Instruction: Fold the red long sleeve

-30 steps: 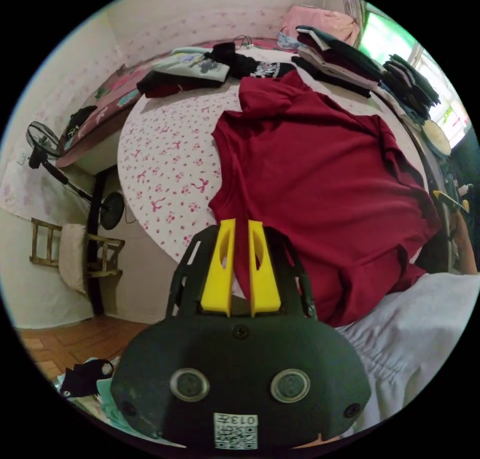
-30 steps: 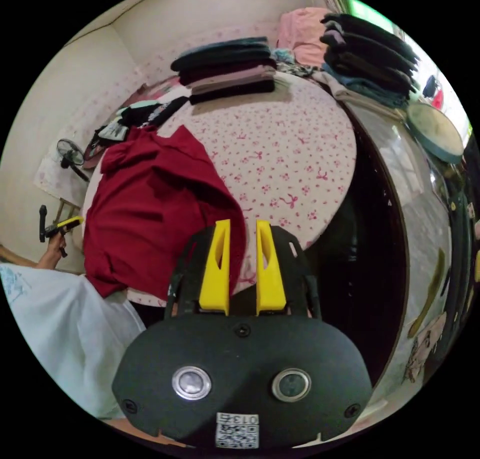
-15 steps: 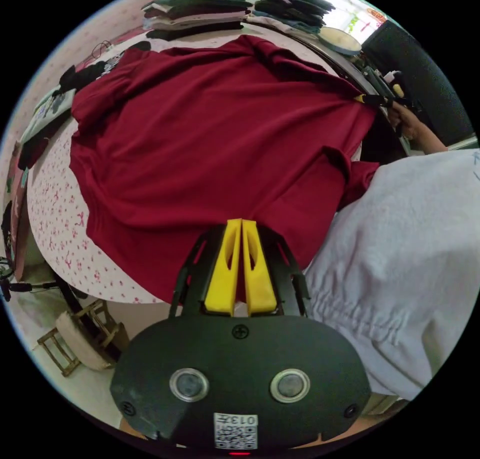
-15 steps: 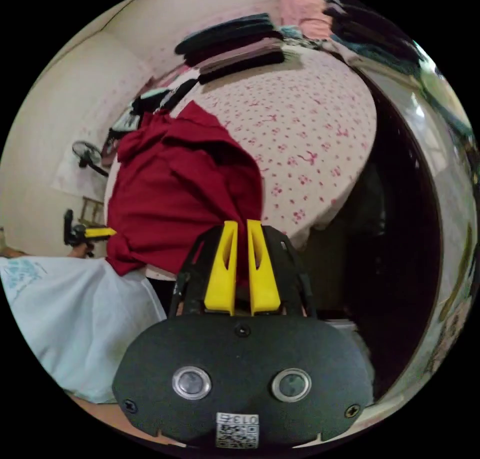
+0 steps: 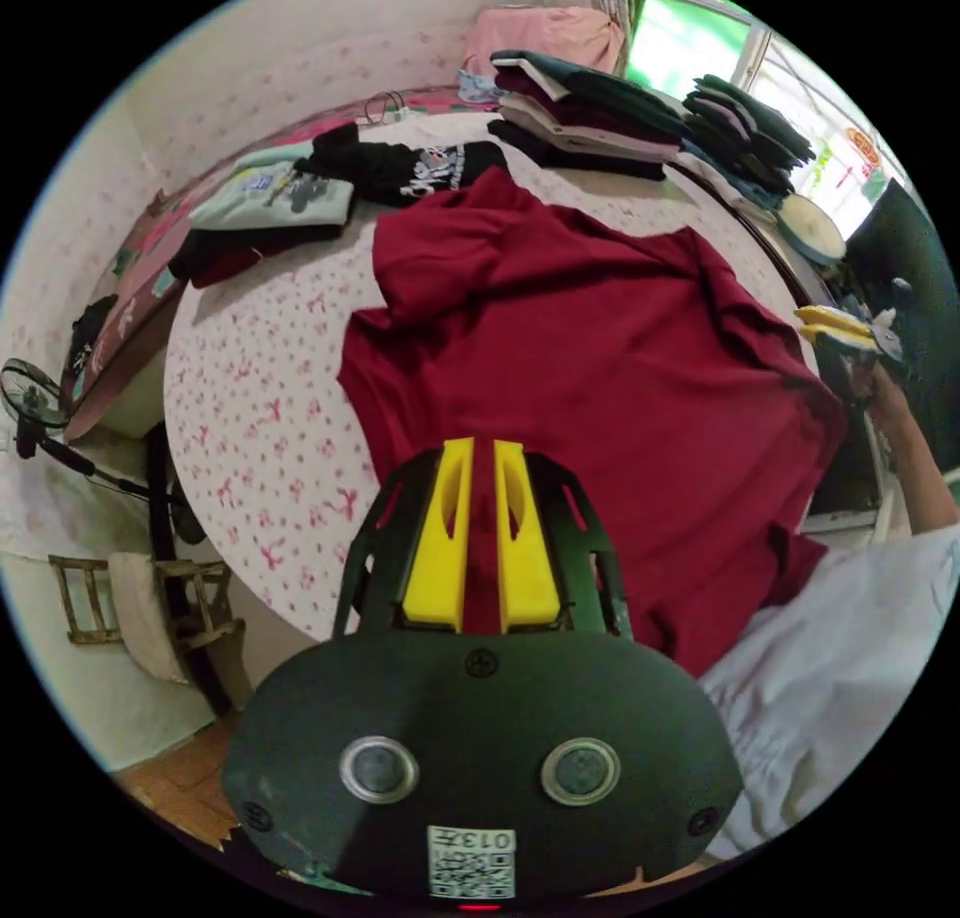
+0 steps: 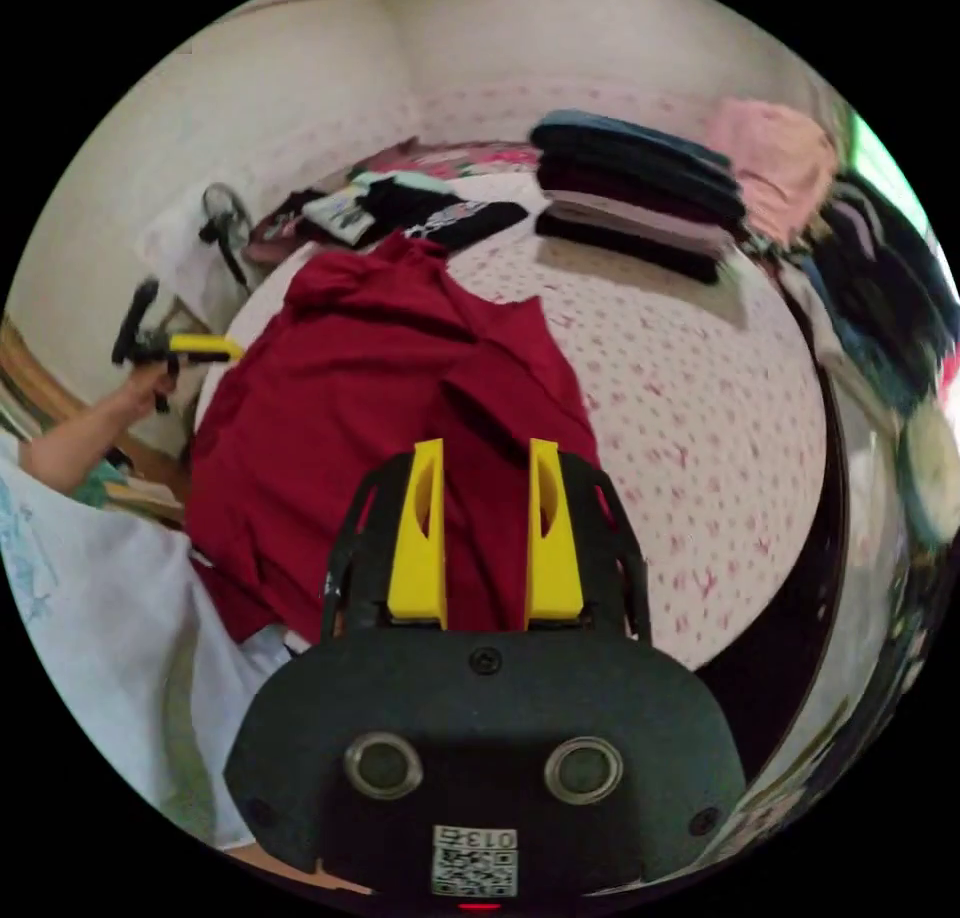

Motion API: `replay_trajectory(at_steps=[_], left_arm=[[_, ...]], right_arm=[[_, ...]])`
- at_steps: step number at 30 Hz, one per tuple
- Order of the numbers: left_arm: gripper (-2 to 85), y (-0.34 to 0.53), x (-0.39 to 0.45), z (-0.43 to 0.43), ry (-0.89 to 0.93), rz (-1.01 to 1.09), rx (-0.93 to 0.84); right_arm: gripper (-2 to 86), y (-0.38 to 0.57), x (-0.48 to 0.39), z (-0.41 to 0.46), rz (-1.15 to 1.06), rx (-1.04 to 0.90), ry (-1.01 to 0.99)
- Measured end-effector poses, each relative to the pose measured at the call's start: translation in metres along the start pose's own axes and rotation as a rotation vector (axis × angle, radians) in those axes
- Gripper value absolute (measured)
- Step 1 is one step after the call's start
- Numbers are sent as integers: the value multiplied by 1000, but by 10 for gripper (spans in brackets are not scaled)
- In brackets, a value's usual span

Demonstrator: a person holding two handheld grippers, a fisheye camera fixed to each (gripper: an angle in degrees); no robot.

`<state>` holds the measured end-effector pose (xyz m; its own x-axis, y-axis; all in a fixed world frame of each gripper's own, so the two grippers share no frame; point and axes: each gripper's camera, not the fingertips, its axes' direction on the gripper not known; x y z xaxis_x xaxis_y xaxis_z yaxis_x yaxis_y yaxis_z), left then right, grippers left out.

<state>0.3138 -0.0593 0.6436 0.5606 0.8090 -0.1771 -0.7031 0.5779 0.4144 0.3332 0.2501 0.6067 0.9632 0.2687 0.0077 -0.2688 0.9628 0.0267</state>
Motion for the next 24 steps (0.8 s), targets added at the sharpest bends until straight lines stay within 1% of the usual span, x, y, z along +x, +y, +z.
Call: replay_trajectory(at_steps=[2,3,5,7,8,10,12,13,15,16,17,18,19,20,22,23,24], left_arm=[[48,-26,2,7,-37,-7,1],[50,-43,6,13,-44,6,-9],[52,-63,12,23,-83,23,-28],[62,-82,17,33,-145,45,-37],[66,-86,17,34,-166,44,-37],[62,-99,10,41,-216,11,-29],[39,-108,1,54,-229,-9,-91],[24,-112,-3,56,-167,5,-73],[16,-119,-9,58,-125,-17,-73],[13,-123,-12,59,-109,-29,-75],[12,-124,-13,60,-102,-35,-73],[11,-126,-15,60,-86,-51,-66],[11,-127,-17,60,-67,-69,-58],[12,-127,-19,60,-55,-78,-53],[16,-126,-25,55,-20,-122,-38],[18,-125,-26,51,-25,-131,-17],[24,-123,-26,39,-47,-137,59]], right_arm=[[139,-39,-51,39,-216,-45,115],[141,-46,-61,49,-257,-54,157],[138,-69,-80,87,-360,-102,301],[118,-83,-77,106,-395,-160,347],[89,-91,-70,107,-396,-175,357],[63,-104,-54,99,-377,-194,324],[50,-116,-25,85,-316,-179,266],[44,-122,1,75,-248,-158,223],[38,-131,49,62,-96,-138,160],[35,-135,84,56,20,-130,91],[30,-135,118,53,122,-118,-24],[27,-134,135,53,180,-124,-76],[25,-129,165,53,307,-137,-118],[26,-121,189,48,397,-118,-98],[34,-113,211,37,476,-91,-117],[39,-112,213,26,474,-52,-96],[46,-112,211,20,451,-27,-78]])
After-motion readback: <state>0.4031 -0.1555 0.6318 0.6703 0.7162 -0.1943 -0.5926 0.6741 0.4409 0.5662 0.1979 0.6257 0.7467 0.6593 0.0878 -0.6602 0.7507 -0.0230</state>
